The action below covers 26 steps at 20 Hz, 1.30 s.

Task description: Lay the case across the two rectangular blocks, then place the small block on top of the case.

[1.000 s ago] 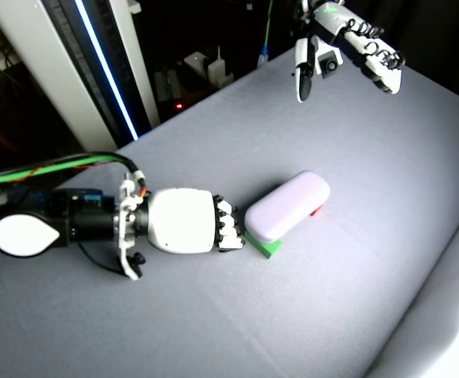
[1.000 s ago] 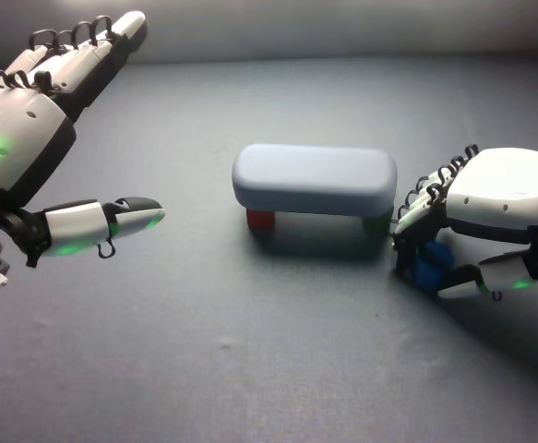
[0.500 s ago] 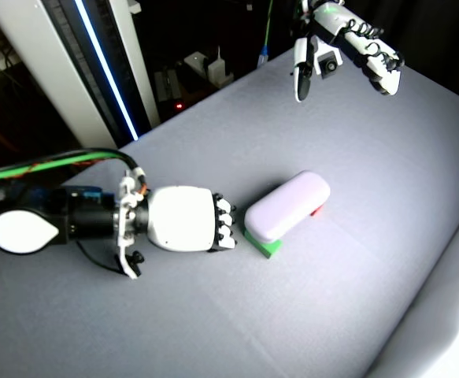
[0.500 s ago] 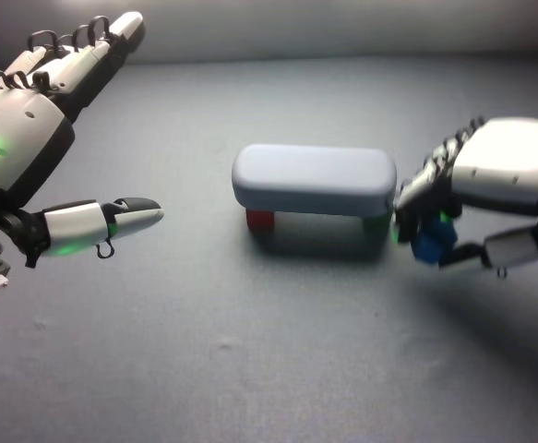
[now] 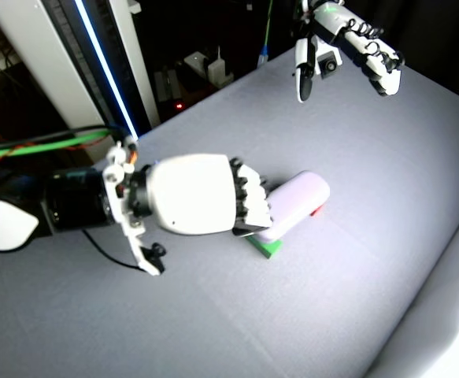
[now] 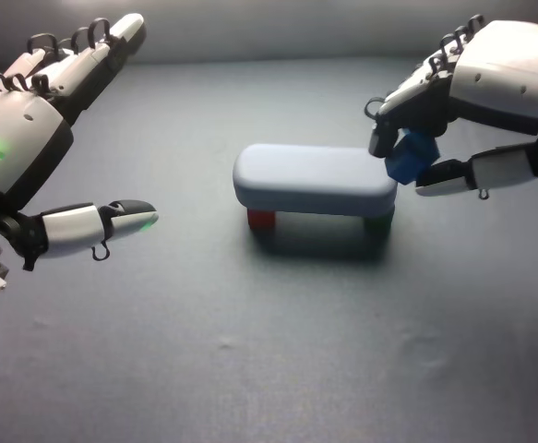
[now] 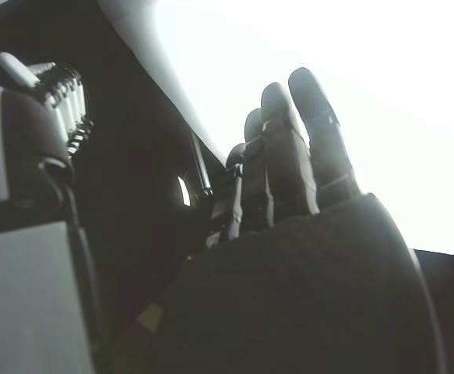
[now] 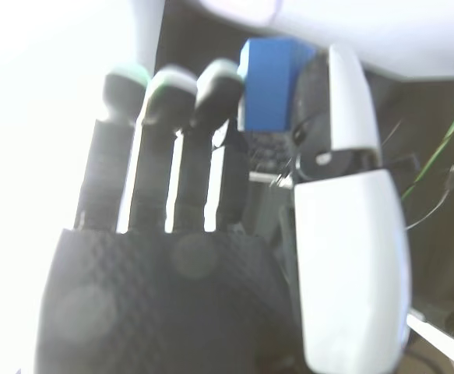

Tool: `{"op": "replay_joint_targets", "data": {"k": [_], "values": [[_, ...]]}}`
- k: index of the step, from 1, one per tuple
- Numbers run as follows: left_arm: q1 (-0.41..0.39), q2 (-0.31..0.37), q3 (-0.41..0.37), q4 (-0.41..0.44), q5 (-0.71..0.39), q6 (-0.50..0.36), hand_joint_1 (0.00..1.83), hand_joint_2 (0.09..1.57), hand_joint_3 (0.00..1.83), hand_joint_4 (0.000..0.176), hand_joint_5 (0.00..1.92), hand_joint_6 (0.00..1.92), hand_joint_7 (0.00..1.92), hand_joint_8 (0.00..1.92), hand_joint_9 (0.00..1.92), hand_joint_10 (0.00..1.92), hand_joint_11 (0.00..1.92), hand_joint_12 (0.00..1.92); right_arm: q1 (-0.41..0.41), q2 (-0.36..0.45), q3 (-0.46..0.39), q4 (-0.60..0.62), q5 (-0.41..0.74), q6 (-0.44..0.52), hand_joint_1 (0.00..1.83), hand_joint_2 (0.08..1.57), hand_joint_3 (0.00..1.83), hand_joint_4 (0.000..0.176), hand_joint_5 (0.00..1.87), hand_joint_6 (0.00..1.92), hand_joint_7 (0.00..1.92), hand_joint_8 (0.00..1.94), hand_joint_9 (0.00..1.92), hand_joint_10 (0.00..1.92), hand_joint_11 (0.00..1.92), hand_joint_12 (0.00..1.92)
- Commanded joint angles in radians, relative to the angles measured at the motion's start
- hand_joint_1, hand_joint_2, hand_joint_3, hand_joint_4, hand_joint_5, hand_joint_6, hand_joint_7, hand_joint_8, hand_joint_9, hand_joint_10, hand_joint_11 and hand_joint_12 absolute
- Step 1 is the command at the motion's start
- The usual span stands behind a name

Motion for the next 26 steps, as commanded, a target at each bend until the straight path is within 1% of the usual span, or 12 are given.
{"op": "replay_joint_targets", "data": {"k": [1, 4, 8, 9, 10, 11, 13, 15, 19, 21, 24, 26], "values": [[-0.008, -0.007, 0.005, 0.016, -0.125, -0.005, 1.04, 0.96, 0.0, 0.033, 0.01, 0.0, 0.19, 0.0, 0.28, 0.01, 0.0, 0.77, 0.022, -0.004, 0.008, 0.048, 0.079, 0.002, 1.39, 1.07, 0.0, 0.0, 0.93, 0.99, 1.1, 0.78, 1.05, 1.05, 0.91, 1.31], [-0.009, -0.009, 0.008, 0.017, -0.122, -0.006, 1.02, 0.96, 0.0, 0.041, 0.0, 0.0, 0.18, 0.0, 0.27, 0.0, 0.0, 0.72, 0.056, -0.052, 0.055, 0.047, 0.039, 0.001, 1.39, 1.02, 0.0, 0.0, 0.96, 0.99, 1.36, 0.23, 1.24, 0.76, 1.01, 1.05], [-0.012, -0.015, 0.014, 0.021, -0.114, -0.009, 1.05, 0.96, 0.0, 0.03, 0.01, 0.0, 0.21, 0.01, 0.28, 0.0, 0.0, 0.75, 0.078, -0.096, 0.094, 0.024, -0.024, 0.001, 1.41, 1.01, 0.0, 0.0, 0.98, 0.95, 1.37, 0.24, 1.25, 0.7, 0.89, 1.05], [-0.012, -0.015, 0.014, 0.021, -0.113, -0.01, 1.04, 0.96, 0.0, 0.03, 0.02, 0.0, 0.21, 0.01, 0.28, 0.0, 0.0, 0.75, 0.08, -0.101, 0.099, 0.018, -0.033, 0.001, 1.4, 1.02, 0.0, 0.0, 0.98, 0.96, 1.31, 0.38, 1.21, 0.75, 0.87, 1.03], [-0.012, -0.015, 0.015, 0.022, -0.112, -0.011, 1.03, 0.96, 0.0, 0.027, 0.02, 0.0, 0.22, 0.0, 0.29, 0.01, 0.0, 0.78, 0.083, -0.11, 0.106, 0.009, -0.047, 0.001, 1.41, 1.02, 0.0, 0.0, 0.98, 0.93, 1.29, 0.39, 1.27, 0.72, 1.05, 1.02], [-0.012, -0.016, 0.015, 0.023, -0.112, -0.011, 1.03, 0.96, 0.0, 0.027, 0.02, 0.0, 0.22, 0.0, 0.29, 0.01, 0.0, 0.78, 0.088, -0.119, 0.113, 0.001, -0.061, 0.001, 1.41, 1.02, 0.0, 0.0, 0.98, 0.93, 1.29, 0.39, 1.27, 0.72, 1.05, 1.02], [-0.013, -0.017, 0.016, 0.023, -0.111, -0.011, 1.06, 0.96, 0.0, 0.027, 0.02, 0.0, 0.22, 0.0, 0.3, 0.01, 0.0, 0.78, 0.103, -0.135, 0.128, -0.016, -0.087, 0.001, 1.4, 1.05, 0.0, 0.0, 0.94, 1.04, 1.18, 0.53, 1.14, 0.89, 0.92, 1.08], [-0.016, -0.02, 0.018, 0.025, -0.109, -0.014, 1.06, 0.97, 0.0, 0.025, 0.01, 0.0, 0.21, 0.0, 0.29, 0.0, 0.0, 0.78, 0.119, -0.146, 0.139, -0.034, -0.11, 0.001, 1.39, 1.06, 0.0, 0.0, 0.94, 1.07, 1.18, 0.5, 1.13, 0.9, 0.88, 1.08], [-0.017, -0.022, 0.019, 0.027, -0.106, -0.016, 1.11, 0.96, 0.0, 0.018, 0.02, 0.0, 0.19, 0.0, 0.29, 0.0, 0.0, 0.78, 0.128, -0.158, 0.148, -0.054, -0.136, 0.001, 1.4, 1.05, 0.0, 0.0, 0.94, 1.01, 1.16, 0.52, 1.16, 0.91, 0.99, 1.09], [-0.018, -0.022, 0.019, 0.027, -0.105, -0.018, 1.09, 0.96, 0.0, 0.024, 0.02, 0.0, 0.18, 0.0, 0.29, 0.0, 0.0, 0.77, 0.128, -0.166, 0.153, -0.056, -0.146, 0.001, 1.4, 1.04, 0.0, 0.0, 0.93, 0.98, 1.22, 0.41, 1.17, 0.92, 1.12, 1.14], [-0.019, -0.022, 0.02, 0.028, -0.105, -0.018, 1.1, 0.97, 0.0, 0.024, 0.02, 0.0, 0.18, 0.0, 0.29, 0.0, 0.0, 0.79, 0.128, -0.173, 0.154, -0.07, -0.154, 0.001, 1.4, 1.05, 0.0, 0.0, 0.95, 0.99, 1.17, 0.55, 1.15, 0.92, 0.98, 1.13], [-0.019, -0.023, 0.02, 0.028, -0.104, -0.019, 1.07, 0.96, 0.0, 0.026, 0.02, 0.0, 0.18, 0.0, 0.3, 0.0, 0.0, 0.83, 0.128, -0.176, 0.154, -0.076, -0.156, 0.001, 1.4, 1.03, 0.0, 0.0, 0.96, 0.97, 1.22, 0.48, 1.24, 0.78, 1.06, 1.08]]}}
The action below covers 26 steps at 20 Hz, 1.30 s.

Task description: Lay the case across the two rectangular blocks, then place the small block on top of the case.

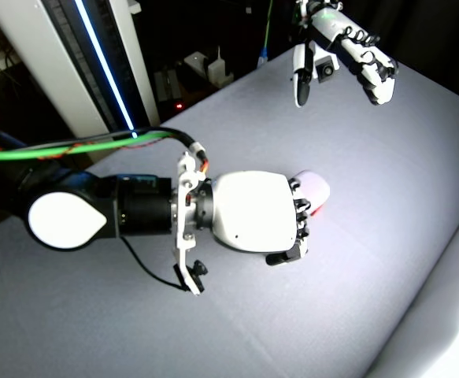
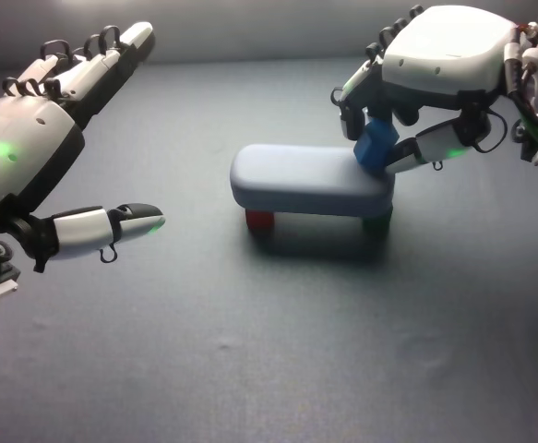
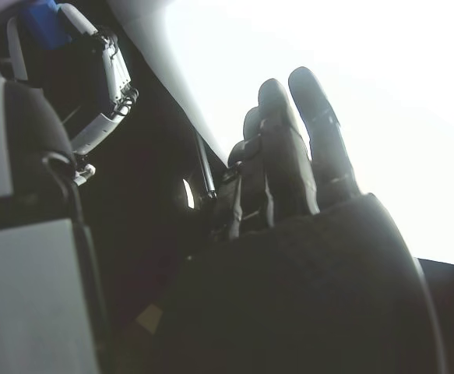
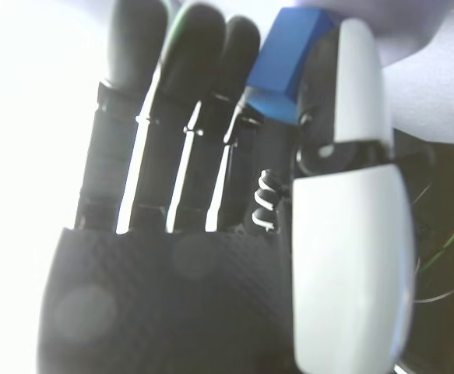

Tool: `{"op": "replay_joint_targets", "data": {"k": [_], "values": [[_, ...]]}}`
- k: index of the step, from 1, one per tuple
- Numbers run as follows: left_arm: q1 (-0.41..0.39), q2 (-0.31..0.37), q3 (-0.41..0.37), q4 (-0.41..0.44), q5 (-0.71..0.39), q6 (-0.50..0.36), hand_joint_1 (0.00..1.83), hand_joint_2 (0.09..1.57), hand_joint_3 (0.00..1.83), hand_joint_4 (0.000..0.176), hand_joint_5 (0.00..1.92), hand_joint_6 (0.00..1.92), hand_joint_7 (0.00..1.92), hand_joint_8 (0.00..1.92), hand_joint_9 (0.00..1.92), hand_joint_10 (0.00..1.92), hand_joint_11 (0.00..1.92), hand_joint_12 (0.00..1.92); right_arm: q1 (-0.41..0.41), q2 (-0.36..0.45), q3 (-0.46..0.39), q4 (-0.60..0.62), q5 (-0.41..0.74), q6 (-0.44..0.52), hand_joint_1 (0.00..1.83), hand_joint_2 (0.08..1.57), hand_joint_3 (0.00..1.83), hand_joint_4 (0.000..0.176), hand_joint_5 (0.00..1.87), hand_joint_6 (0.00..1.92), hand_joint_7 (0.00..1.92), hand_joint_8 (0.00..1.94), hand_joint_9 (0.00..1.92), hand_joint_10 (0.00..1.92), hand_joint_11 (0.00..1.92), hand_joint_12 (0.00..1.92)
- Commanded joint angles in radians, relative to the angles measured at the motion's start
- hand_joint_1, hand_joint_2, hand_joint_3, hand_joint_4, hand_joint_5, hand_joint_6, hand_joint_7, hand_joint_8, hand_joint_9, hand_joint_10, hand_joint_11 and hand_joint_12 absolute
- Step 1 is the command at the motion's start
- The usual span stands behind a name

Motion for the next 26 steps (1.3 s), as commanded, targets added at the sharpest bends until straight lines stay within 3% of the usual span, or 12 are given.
{"op": "replay_joint_targets", "data": {"k": [1, 3, 6, 7, 8, 9, 10, 13, 19, 21, 23, 26], "values": [[-0.011, -0.001, 0.005, 0.014, -0.117, -0.004, 1.07, 0.96, 0.0, 0.026, 0.02, 0.0, 0.18, 0.0, 0.3, 0.0, 0.0, 0.83, 0.015, 0.0, 0.002, 0.029, 0.079, 0.001, 1.4, 1.03, 0.0, 0.0, 0.96, 0.97, 1.22, 0.48, 1.24, 0.78, 1.06, 1.08], [-0.011, -0.001, 0.005, 0.014, -0.116, -0.004, 1.08, 0.96, 0.0, 0.017, 0.02, 0.0, 0.17, 0.0, 0.3, 0.0, 0.0, 0.82, 0.015, -0.001, 0.001, 0.026, 0.079, 0.001, 1.4, 1.03, 0.0, 0.0, 0.98, 0.83, 1.16, 0.68, 1.22, 0.86, 1.01, 1.16], [-0.012, -0.001, 0.005, 0.014, -0.116, -0.005, 1.08, 0.97, 0.0, 0.021, 0.01, 0.0, 0.18, 0.01, 0.29, 0.0, 0.0, 0.82, 0.015, -0.001, 0.001, 0.024, 0.079, 0.001, 1.38, 1.11, 0.0, 0.0, 0.81, 0.97, 1.07, 0.9, 0.98, 1.17, 0.51, 1.27], [-0.012, -0.001, 0.005, 0.014, -0.116, -0.005, 1.07, 0.97, 0.0, 0.02, 0.02, 0.0, 0.17, 0.0, 0.3, 0.0, 0.0, 0.82, 0.015, -0.001, 0.001, 0.024, 0.079, 0.001, 1.37, 1.06, 0.0, 0.0, 0.79, 0.47, 1.1, 0.82, 0.98, 0.81, 0.57, 1.29], [-0.012, -0.001, 0.005, 0.014, -0.116, -0.005, 1.07, 0.97, 0.0, 0.02, 0.02, 0.0, 0.17, 0.0, 0.3, 0.0, 0.0, 0.82, 0.015, -0.001, 0.001, 0.024, 0.079, 0.001, 1.37, 1.06, 0.0, 0.0, 0.79, 0.47, 1.1, 0.82, 0.98, 0.81, 0.57, 1.29], [-0.012, -0.001, 0.005, 0.014, -0.116, -0.005, 1.07, 0.97, 0.0, 0.026, 0.01, 0.0, 0.18, 0.0, 0.3, 0.0, 0.0, 0.82, 0.015, -0.001, 0.0, 0.024, 0.079, 0.001, 1.36, 1.08, 0.0, 0.0, 0.8, 0.06, 1.03, 0.92, 0.97, 0.49, 0.63, 1.29], [-0.012, -0.002, 0.006, 0.014, -0.116, -0.006, 1.07, 0.97, 0.0, 0.026, 0.02, 0.0, 0.19, 0.01, 0.3, 0.0, 0.0, 0.82, 0.015, -0.001, 0.0, 0.024, 0.079, 0.001, 1.22, 1.03, 0.0, 0.0, 0.75, 0.01, 0.92, 0.48, 0.96, 0.39, 0.62, 1.27], [-0.013, -0.001, 0.006, 0.015, -0.116, -0.006, 1.08, 0.96, 0.0, 0.026, 0.02, 0.0, 0.17, 0.0, 0.28, 0.0, 0.0, 0.77, 0.015, -0.001, 0.0, 0.024, 0.079, 0.001, 1.18, 1.0, 0.0, 0.0, 0.67, 0.0, 0.93, 0.05, 0.97, 0.2, 0.58, 1.24], [-0.013, -0.001, 0.004, 0.015, -0.121, -0.01, 1.07, 0.97, 0.0, 0.026, 0.02, 0.0, 0.19, 0.0, 0.3, 0.01, 0.0, 0.83, 0.015, 0.0, -0.009, 0.031, 0.079, 0.001, 1.09, 1.01, 0.0, 0.0, 0.55, 0.0, 0.8, 0.0, 0.85, 0.05, 0.45, 1.17], [-0.012, 0.002, 0.002, 0.015, -0.13, -0.015, 1.07, 0.97, 0.0, 0.03, 0.02, 0.0, 0.17, 0.0, 0.29, 0.0, 0.0, 0.81, 0.015, 0.011, -0.025, 0.069, 0.115, 0.001, 0.96, 0.98, 0.0, 0.047, 0.39, 0.0, 0.51, 0.0, 0.57, 0.0, 0.23, 1.01], [-0.009, 0.008, -0.001, 0.014, -0.14, -0.017, 1.07, 0.96, 0.0, 0.025, 0.02, 0.0, 0.18, 0.0, 0.29, 0.0, 0.0, 0.82, 0.015, 0.052, -0.056, 0.12, 0.166, -0.01, 0.77, 0.94, 0.0, 0.147, 0.14, 0.0, 0.15, 0.0, 0.22, 0.0, 0.01, 0.81], [0.003, 0.022, -0.011, 0.007, -0.164, -0.017, 1.04, 0.96, 0.0, 0.028, 0.03, 0.0, 0.21, 0.0, 0.3, 0.0, 0.0, 0.83, 0.011, 0.137, -0.119, 0.236, 0.267, -0.082, 0.63, 0.9, 0.0, 0.176, 0.0, 0.0, 0.0, 0.0, 0.01, 0.0, 0.0, 0.28]]}}
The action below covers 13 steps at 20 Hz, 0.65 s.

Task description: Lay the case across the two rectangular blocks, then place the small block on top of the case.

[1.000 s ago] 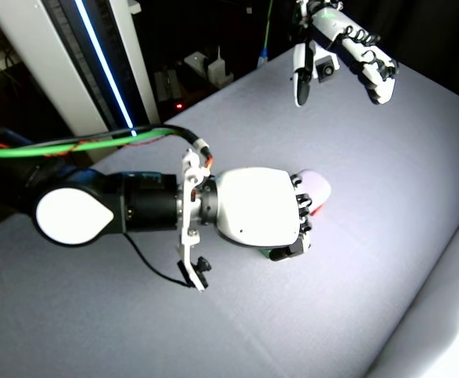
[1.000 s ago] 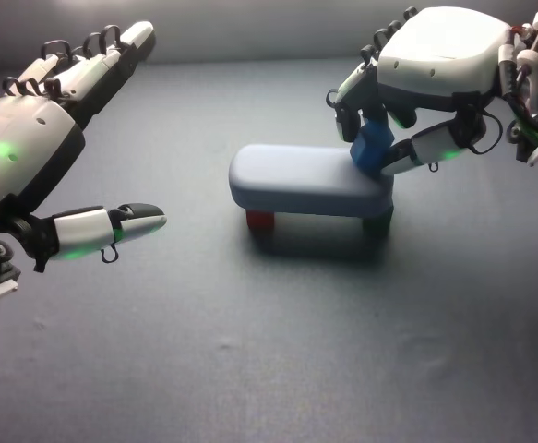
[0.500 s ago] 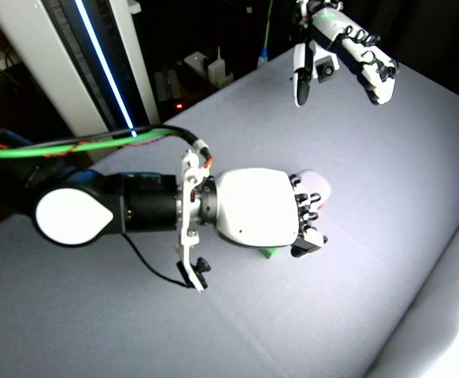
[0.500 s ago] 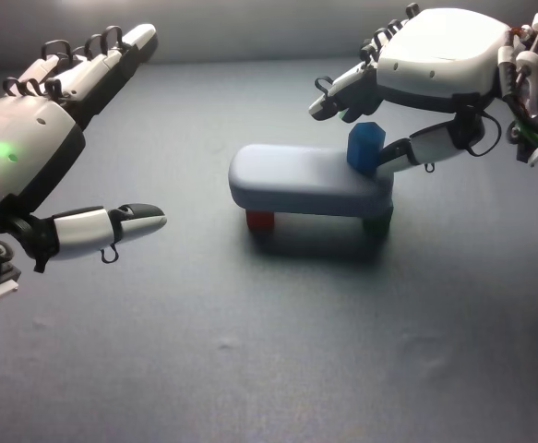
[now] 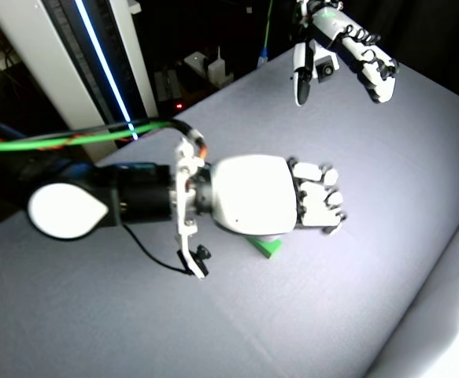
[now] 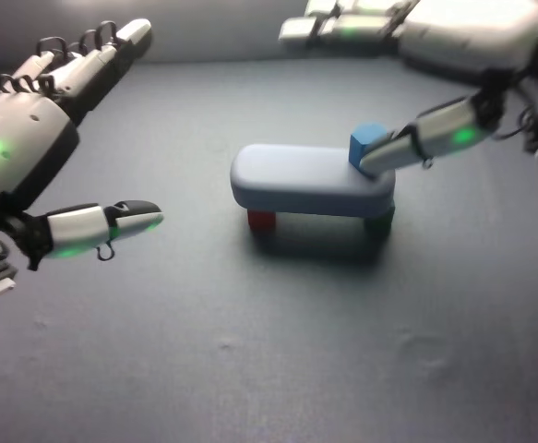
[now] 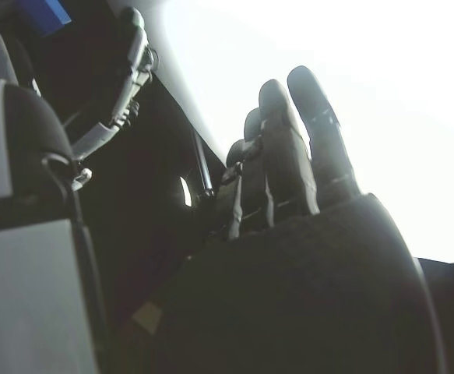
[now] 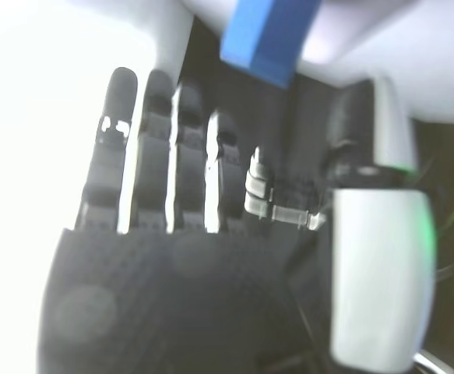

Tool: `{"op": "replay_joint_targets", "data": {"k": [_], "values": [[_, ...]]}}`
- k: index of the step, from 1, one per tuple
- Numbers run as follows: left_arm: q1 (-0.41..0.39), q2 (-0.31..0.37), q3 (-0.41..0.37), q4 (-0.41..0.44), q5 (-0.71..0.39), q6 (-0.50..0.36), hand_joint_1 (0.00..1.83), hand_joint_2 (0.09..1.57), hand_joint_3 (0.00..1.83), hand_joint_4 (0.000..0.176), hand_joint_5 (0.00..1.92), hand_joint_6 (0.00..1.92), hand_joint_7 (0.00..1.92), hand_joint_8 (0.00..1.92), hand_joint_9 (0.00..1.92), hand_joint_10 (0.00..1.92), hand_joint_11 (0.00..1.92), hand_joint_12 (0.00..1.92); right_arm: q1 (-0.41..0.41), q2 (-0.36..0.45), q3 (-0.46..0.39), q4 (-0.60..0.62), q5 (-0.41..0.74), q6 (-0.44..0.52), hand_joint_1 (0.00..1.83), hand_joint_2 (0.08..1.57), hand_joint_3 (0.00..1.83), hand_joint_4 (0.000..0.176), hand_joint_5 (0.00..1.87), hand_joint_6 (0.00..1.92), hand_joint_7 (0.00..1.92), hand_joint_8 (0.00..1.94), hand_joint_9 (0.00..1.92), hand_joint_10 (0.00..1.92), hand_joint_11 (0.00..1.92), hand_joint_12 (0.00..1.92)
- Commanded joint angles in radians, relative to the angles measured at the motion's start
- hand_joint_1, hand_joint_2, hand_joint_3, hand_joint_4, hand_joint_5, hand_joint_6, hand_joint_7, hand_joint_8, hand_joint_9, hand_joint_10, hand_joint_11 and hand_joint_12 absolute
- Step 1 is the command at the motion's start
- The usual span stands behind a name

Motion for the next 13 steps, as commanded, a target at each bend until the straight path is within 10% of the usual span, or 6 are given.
{"op": "replay_joint_targets", "data": {"k": [1, 5, 7, 11, 12, 13], "values": [[-0.004, 0.011, -0.005, 0.009, -0.146, -0.004, 1.02, 0.96, 0.0, 0.019, 0.02, 0.0, 0.21, 0.0, 0.28, 0.0, 0.0, 0.83, -0.001, 0.028, -0.009, 0.074, 0.159, -0.015, 0.6, 0.89, 0.0, 0.176, 0.0, 0.0, 0.0, 0.0, 0.0, 0.0, 0.0, 0.05], [0.01, 0.038, -0.022, 0.01, -0.207, -0.004, 0.91, 1.02, 0.02, 0.0, 0.03, 0.0, 0.12, 0.0, 0.17, 0.0, 0.0, 0.96, -0.143, 0.138, -0.114, 0.245, 0.372, -0.065, 0.65, 0.85, 0.0, 0.176, 0.0, 0.0, 0.0, 0.0, 0.0, 0.0, 0.0, 0.0], [0.019, 0.051, -0.034, 0.014, -0.24, -0.004, 0.45, 1.14, 0.06, 0.0, 0.01, 0.0, 0.0, 0.0, 0.04, 0.0, 0.0, 1.02, -0.237, 0.171, -0.157, 0.328, 0.497, -0.066, 0.65, 0.86, 0.0, 0.176, 0.0, 0.0, 0.0, 0.0, 0.0, 0.0, 0.0, 0.0], [0.036, 0.072, -0.057, 0.018, -0.314, -0.004, 0.0, 1.22, 0.03, 0.0, 0.0, 0.0, 0.0, 0.0, 0.0, 0.0, 0.0, 0.63, -0.441, 0.208, -0.236, 0.484, 0.743, -0.066, 0.67, 0.9, 0.01, 0.176, 0.0, 0.0, 0.0, 0.0, 0.0, 0.0, 0.0, 0.0], [0.042, 0.077, -0.062, 0.018, -0.33, -0.004, 0.0, 1.23, 0.02, 0.0, 0.0, 0.0, 0.0, 0.0, 0.0, 0.0, 0.0, 0.22, -0.484, 0.223, -0.257, 0.513, 0.795, -0.066, 0.69, 0.91, 0.01, 0.157, 0.0, 0.0, 0.0, 0.0, 0.0, 0.0, 0.04, 0.02], [0.045, 0.079, -0.064, 0.018, -0.341, -0.004, 0.0, 1.22, 0.02, 0.0, 0.0, 0.0, 0.0, 0.0, 0.0, 0.0, 0.0, 0.04, -0.508, 0.232, -0.268, 0.528, 0.829, -0.066, 0.64, 0.93, 0.0, 0.121, 0.0, 0.0, 0.11, 0.01, 0.1, 0.03, 0.01, 0.59]]}}
